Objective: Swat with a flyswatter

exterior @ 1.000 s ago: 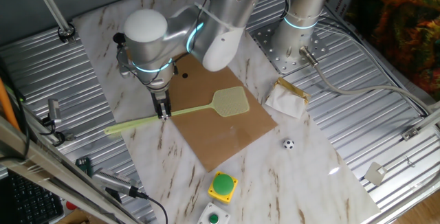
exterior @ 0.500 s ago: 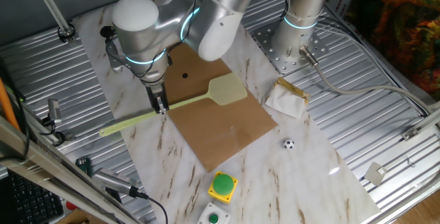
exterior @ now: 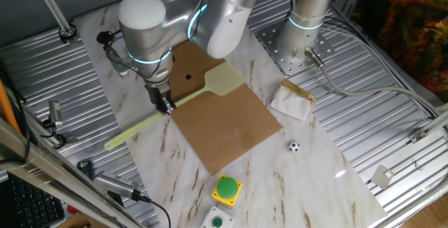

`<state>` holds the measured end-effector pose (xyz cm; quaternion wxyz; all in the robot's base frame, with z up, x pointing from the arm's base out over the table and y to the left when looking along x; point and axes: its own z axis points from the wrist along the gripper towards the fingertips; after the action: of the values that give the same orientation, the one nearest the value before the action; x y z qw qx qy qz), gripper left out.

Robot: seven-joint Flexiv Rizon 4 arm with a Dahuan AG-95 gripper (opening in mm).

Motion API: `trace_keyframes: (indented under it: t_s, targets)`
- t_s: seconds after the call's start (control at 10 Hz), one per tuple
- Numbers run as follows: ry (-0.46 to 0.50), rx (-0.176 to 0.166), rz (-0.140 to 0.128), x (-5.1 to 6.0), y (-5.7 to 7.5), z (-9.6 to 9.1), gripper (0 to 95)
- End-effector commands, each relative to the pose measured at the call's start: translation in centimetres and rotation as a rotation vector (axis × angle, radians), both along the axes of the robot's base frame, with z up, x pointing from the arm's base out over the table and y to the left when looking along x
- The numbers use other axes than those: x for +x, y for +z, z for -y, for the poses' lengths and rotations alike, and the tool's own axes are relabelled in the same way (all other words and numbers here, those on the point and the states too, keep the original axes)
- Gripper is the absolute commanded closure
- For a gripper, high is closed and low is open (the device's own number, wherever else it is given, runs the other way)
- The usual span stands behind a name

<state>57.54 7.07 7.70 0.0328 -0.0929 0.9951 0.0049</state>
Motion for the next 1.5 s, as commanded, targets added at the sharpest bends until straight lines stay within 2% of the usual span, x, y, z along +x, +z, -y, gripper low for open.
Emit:
trace_keyframes:
  t_s: [0.1, 0.2, 0.3, 0.6, 0.8, 1.1, 1.5]
  targets:
    - [0.157, -0.030, 0.007, 0.0, -0.1, 0.0, 95.0]
    - [0.265, -0.039, -0.006, 0.0, -0.1, 0.0, 95.0]
    - [0.344, -0.041, -0.004, 0.0, -0.2, -0.1, 95.0]
    - [0.458, -0.046, 0.013, -0.2, -0.4, -0.5, 95.0]
    - [0.504, -0.051, 0.030, -0.4, -0.5, -1.0, 95.0]
    - [0.547, -0.056, 0.033, -0.7, -0.7, -1.8, 95.0]
    - [0.596, -0.054, 0.055, -1.1, -1.0, -2.8, 95.0]
